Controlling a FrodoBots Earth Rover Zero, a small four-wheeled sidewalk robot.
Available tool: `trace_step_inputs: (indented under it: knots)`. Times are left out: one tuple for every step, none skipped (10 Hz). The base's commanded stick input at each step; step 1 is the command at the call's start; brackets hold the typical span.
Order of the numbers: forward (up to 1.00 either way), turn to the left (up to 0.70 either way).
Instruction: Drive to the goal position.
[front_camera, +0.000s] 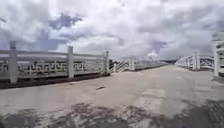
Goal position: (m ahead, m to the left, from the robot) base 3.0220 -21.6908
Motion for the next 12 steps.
trace_step_inputs:
  knots:
    - [0.7,-0.14]
    - [0.7,-0.14]
    - [0.7,-0.14]
    - [0.7,-0.14]
    - [0.7,-0.14]
    - [0.7,-0.14]
    - [0.7,-0.14]
    - [0.7,-0.14]
    - [0.7,-0.14]
    - [0.7,-0.14]
    - [0.7,-0.14]
    - [0.7,-0.14]
